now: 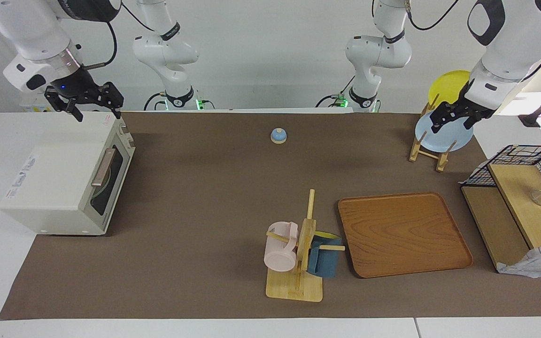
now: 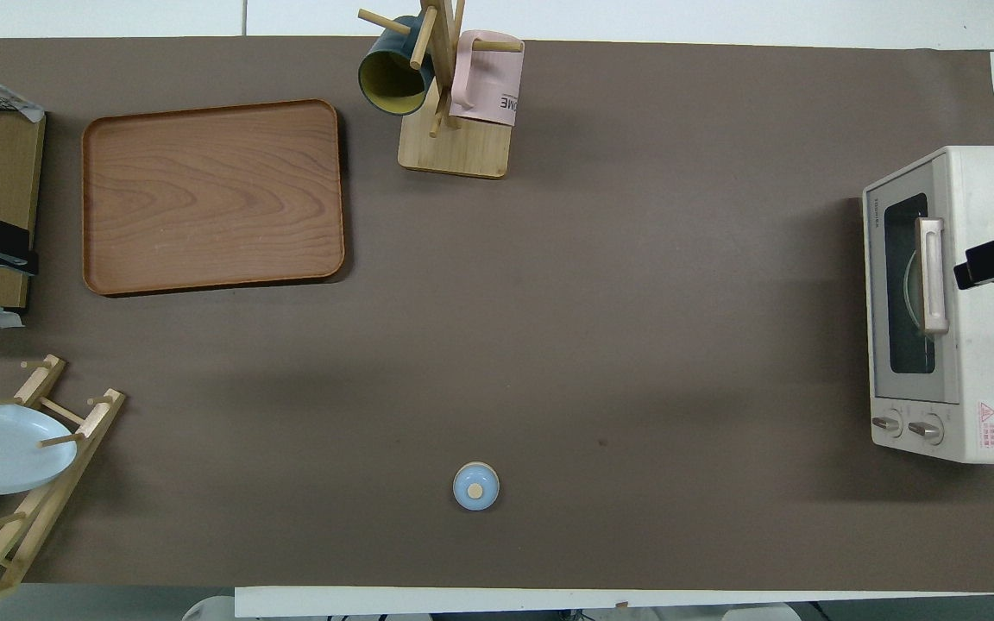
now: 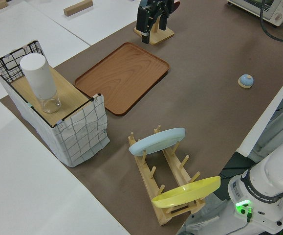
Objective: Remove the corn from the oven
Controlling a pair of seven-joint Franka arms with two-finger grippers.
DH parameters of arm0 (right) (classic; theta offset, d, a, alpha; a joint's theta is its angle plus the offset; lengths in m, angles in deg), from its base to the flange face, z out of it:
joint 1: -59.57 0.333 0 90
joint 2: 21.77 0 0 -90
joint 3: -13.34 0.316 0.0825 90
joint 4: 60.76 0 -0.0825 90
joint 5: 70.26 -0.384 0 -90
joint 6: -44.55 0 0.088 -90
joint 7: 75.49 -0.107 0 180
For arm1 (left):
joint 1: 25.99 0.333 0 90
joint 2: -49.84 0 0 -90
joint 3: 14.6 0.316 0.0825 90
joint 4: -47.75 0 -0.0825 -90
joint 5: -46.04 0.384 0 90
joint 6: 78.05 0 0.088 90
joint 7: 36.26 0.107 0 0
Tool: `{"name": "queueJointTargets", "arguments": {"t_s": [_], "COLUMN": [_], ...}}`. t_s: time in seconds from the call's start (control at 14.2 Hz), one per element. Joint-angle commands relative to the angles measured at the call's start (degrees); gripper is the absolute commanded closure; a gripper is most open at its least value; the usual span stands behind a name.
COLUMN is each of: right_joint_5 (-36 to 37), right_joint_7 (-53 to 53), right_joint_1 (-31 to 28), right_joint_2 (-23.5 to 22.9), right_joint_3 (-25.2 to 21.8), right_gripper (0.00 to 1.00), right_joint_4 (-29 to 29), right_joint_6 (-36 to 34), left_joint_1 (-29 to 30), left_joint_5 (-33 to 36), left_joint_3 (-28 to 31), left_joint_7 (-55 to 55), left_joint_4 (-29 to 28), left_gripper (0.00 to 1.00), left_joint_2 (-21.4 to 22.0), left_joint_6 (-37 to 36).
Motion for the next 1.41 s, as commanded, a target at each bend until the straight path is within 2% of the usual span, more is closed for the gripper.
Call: {"name": "queueJointTargets", "arguments": {"t_s": [0.0, 0.35, 0.49, 0.56, 0.63, 0.71, 0.78, 0.85, 0.99, 1.34], "right_joint_5": [0.3, 0.3, 0.3, 0.1, 0.1, 0.1, 0.1, 0.3, 0.7, 5.2], "right_joint_7": [-0.5, -0.5, 0.5, 0.8, 0.6, 0.7, 0.9, 1.7, 2.2, 1.7], "right_joint_1": [0.0, -0.2, -0.4, -0.4, 0.1, 0.2, 0.1, -0.4, -1.8, -3.5], "right_joint_2": [0.3, 0.4, 1.2, 1.6, 1.7, 2.2, 2.9, 2.9, 2.2, -0.7], "right_joint_3": [0.3, 0.2, 0.2, 0.2, 0.2, 0.3, 0.2, 0.2, 0.1, 0.1], "right_gripper": [0.0, 0.0, 0.0, 0.19, 0.67, 0.91, 1.0, 1.0, 1.0, 1.0], "right_joint_4": [0.2, 0.1, -1.7, -3.1, -3.6, -5.6, -9.1, -12.9, -18.4, -20.2], "right_joint_6": [-0.2, 0.0, 0.1, 1.4, 3.6, 5.4, 9.8, 15.0, 21.2, 23.4], "left_joint_1": [0.0, 0.0, 0.0, 0.0, 0.0, 0.0, 0.0, 0.0, 0.0, 0.0], "left_joint_5": [-0.4, -0.4, -0.4, -0.4, -0.4, -0.4, -0.4, -0.4, -0.4, -0.4], "left_joint_3": [0.1, 0.1, 0.1, 0.1, 0.1, 0.1, 0.1, 0.1, 0.1, 0.1], "left_joint_7": [0.3, 0.3, 0.3, 0.3, 0.3, 0.3, 0.3, 0.3, 0.3, 0.3], "left_joint_4": [1.0, 1.0, 1.0, 1.0, 1.0, 1.0, 1.0, 1.0, 1.0, 1.0], "left_gripper": [0.0, 0.0, 0.0, 0.0, 0.0, 0.0, 0.0, 0.0, 0.0, 0.0], "left_joint_2": [-0.2, -0.2, -0.2, -0.2, -0.2, -0.2, -0.2, -0.2, -0.2, -0.2], "left_joint_6": [-1.0, -1.0, -1.0, -1.0, -1.0, -1.0, -1.0, -1.0, -1.0, -1.0]}}
